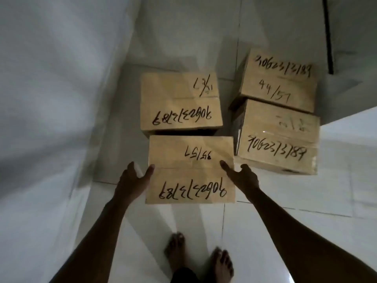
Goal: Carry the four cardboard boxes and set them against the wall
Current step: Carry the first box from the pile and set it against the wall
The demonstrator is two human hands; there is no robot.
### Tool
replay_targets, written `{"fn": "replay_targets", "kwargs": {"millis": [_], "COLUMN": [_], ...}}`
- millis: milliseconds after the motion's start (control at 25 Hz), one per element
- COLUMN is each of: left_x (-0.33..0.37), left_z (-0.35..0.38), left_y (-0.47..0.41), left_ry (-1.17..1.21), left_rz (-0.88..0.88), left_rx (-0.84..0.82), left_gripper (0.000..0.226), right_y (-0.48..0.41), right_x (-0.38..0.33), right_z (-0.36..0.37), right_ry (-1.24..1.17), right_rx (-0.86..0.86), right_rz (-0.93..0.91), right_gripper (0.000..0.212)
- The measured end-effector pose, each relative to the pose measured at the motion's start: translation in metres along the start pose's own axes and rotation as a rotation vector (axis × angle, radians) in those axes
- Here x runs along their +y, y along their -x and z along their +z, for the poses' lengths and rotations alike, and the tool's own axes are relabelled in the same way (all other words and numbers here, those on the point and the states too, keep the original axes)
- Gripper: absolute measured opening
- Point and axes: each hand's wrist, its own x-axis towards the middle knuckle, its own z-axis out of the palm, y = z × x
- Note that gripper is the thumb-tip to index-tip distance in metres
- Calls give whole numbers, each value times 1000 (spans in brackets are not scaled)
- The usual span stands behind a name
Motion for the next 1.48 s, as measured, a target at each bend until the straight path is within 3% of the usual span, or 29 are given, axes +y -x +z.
{"fn": "replay_targets", "kwargs": {"millis": [80,200,400,600,760,880,1040,1200,1480], "left_x": [-11,-22,-12,26,40,22,-34,-102,-256], "left_z": [34,68,32,-116,-227,-261,-245,-210,-119], "left_y": [-38,-65,5,195,379,489,623,728,921], "left_ry": [136,317,449,546,624,730,904,1127,1393], "left_rz": [-55,-87,-195,-262,-297,-327,-432,-567,-793], "left_rx": [-11,-90,-20,42,159,299,517,688,1007], "left_gripper": [95,72,61,64,68,68,68,83,90], "right_y": [-32,-53,3,182,353,440,541,634,821], "right_x": [15,29,-4,-88,-140,-149,-129,-90,43], "right_z": [26,51,18,-107,-203,-227,-223,-186,-76], "right_ry": [-194,-296,-259,-132,-41,6,166,340,655], "right_rx": [-71,-130,-129,-197,-258,-366,-509,-611,-821], "right_rz": [67,44,66,-23,-193,-341,-562,-754,-987], "right_gripper": [97,78,69,89,78,74,85,85,88]}}
